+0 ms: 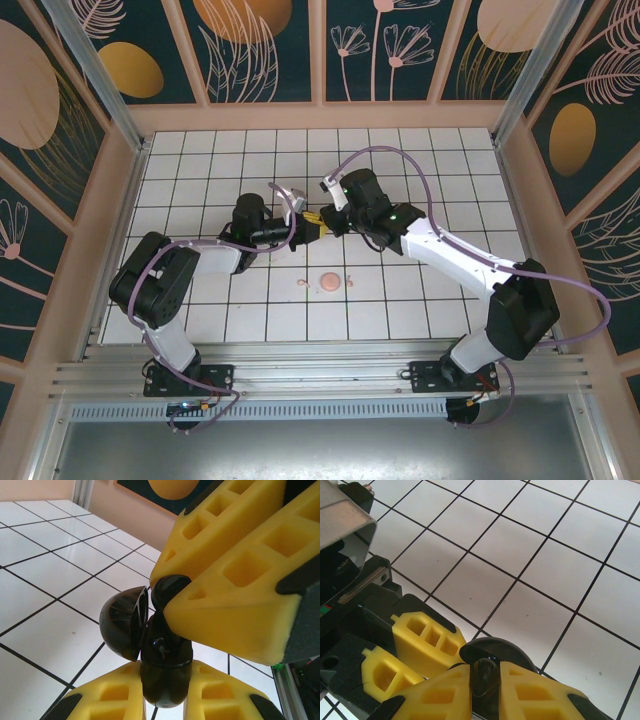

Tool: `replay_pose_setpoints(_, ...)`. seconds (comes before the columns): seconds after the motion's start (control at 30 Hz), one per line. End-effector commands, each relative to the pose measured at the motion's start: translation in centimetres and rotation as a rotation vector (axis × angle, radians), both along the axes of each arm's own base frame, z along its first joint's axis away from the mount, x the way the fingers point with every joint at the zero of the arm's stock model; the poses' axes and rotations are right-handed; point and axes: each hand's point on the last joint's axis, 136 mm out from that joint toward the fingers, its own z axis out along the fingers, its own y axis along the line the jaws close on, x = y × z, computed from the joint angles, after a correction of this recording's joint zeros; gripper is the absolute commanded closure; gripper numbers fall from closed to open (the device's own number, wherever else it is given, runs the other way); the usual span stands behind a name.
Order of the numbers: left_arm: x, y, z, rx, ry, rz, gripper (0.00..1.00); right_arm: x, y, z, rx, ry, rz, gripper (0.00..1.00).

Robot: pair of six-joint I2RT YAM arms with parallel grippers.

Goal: Insert the wireless bluetooth earbuds into the charging case

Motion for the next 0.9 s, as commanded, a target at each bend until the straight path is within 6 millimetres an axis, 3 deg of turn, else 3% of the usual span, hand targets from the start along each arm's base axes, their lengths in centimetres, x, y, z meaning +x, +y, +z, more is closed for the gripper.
replay_pose_setpoints(0.0, 0.4, -0.3, 2.8, -0.055, -0.096, 0.006, 0.94, -0.8, 0.5, -0.5, 0.001, 0.022, 0.03, 0.81)
replay_pose_setpoints(0.5, 0.2, -0.2, 2.8, -0.053, -0.108, 0.006, 0.94, -0.8, 0.8, 0.1, 0.033, 0.037, 0.028, 0.72)
replay_pose_setpoints(0.87, 0.0, -0.1, 2.2, -0.034, -0.109, 0.003, 0.94, -0.2, -0.1, 3.0, 0.14, 0.022, 0.002, 0.65)
